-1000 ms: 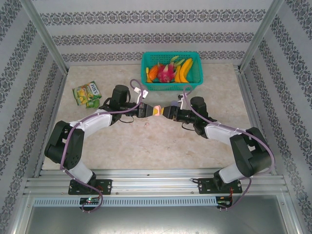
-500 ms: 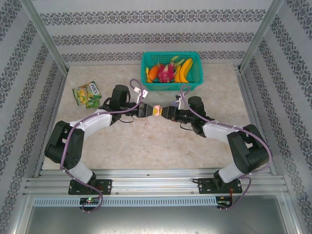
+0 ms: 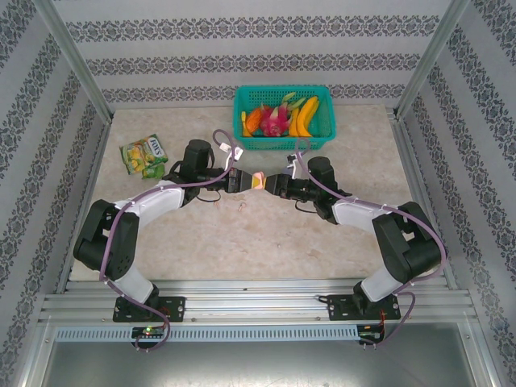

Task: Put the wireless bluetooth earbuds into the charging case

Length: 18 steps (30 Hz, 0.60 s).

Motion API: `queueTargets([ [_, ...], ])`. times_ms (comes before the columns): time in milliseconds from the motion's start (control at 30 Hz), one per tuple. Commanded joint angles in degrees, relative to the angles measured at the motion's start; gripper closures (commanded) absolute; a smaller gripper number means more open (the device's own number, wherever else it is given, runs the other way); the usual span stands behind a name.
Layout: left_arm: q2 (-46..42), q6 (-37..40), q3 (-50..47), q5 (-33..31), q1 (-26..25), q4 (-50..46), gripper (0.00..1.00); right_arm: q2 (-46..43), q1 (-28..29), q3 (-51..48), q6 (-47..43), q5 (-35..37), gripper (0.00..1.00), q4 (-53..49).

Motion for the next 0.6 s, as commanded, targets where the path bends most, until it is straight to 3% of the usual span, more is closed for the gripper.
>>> queueTargets([
  [0,0.0,-0.7,1.3,3.7,-0.3,2.7,0.98,0.8,0.6,1.3,-1.4,0.8,0.69,0.8],
  [367,-0.1,-0.4,1.1,4.0,-0.3,1.8,0.97,1.0,0.1,3.0,-1.0,0.3,0.78,0.4],
  [567,0.2,0.0,1.1,3.5,-0.2,1.3,0.87,0.2,0.5,3.8,-1.0,0.4,0.86,-0.4],
])
